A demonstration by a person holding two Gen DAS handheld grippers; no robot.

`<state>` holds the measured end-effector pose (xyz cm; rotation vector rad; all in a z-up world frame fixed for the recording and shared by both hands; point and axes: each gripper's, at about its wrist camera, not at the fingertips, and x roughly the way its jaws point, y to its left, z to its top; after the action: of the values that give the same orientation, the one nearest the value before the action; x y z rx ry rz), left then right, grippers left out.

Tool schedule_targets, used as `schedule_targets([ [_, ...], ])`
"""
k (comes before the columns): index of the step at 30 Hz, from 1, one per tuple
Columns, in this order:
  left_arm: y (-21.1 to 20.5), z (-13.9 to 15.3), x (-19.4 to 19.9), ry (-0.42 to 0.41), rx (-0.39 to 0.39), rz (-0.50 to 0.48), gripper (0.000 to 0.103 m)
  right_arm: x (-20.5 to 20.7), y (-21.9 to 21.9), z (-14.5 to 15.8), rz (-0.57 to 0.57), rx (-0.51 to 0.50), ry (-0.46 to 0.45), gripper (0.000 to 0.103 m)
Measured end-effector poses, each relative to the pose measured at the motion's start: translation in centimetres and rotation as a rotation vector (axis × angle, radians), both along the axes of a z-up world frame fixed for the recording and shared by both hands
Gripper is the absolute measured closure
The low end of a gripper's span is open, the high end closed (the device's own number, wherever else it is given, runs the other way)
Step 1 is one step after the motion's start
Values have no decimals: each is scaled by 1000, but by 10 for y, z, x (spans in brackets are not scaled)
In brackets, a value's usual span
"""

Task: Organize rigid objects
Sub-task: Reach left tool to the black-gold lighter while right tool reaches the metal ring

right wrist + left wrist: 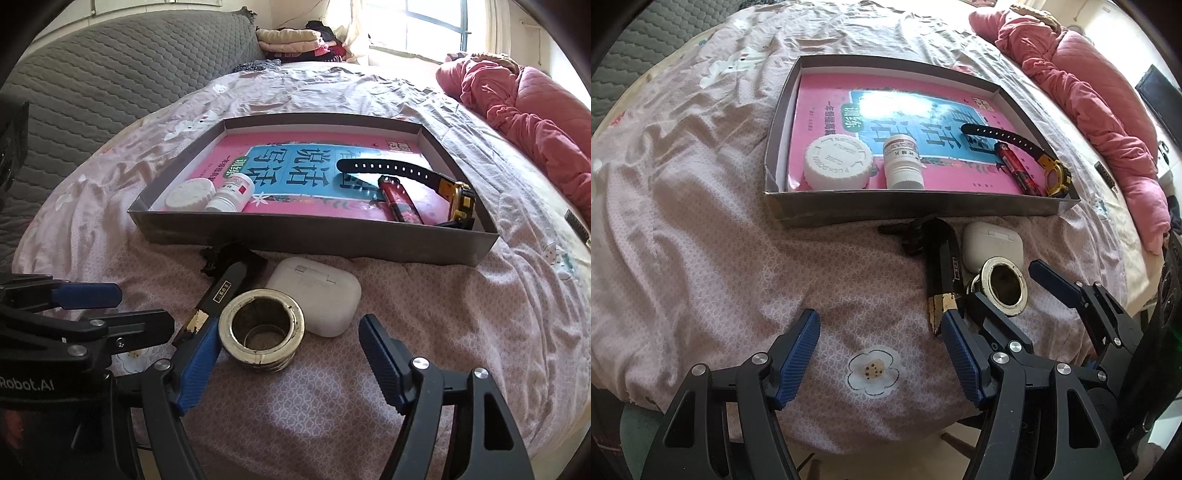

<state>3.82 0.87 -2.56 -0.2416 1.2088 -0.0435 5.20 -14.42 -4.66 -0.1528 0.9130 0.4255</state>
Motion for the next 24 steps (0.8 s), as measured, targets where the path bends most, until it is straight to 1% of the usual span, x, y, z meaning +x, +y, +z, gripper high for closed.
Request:
schedule_targets([
  [3,-4,-2,2,3,-5,-5,33,1,-3,-2,-2,19,11,29],
  [5,-7,-3,4,4,-7,-11,33,0,-3,-2,-3,19,8,31],
  [7,-10,-3,6,4,-13,-16,33,0,-5,-2,-3,20,6,38],
  [14,-18,-3,11,7,-16,-33,33,-1,-8,0,15,47,8,44],
  [21,-23,-7,19,20,-24,-41,33,-4,-10,7,41,65,-6,57],
  [23,-25,-8,21,20,-25,-45,33,-4,-12,7,42,71,-2,57],
  [24,-27,-8,22,22,-14,-47,33,-4,-12,7,42,74,0,57],
])
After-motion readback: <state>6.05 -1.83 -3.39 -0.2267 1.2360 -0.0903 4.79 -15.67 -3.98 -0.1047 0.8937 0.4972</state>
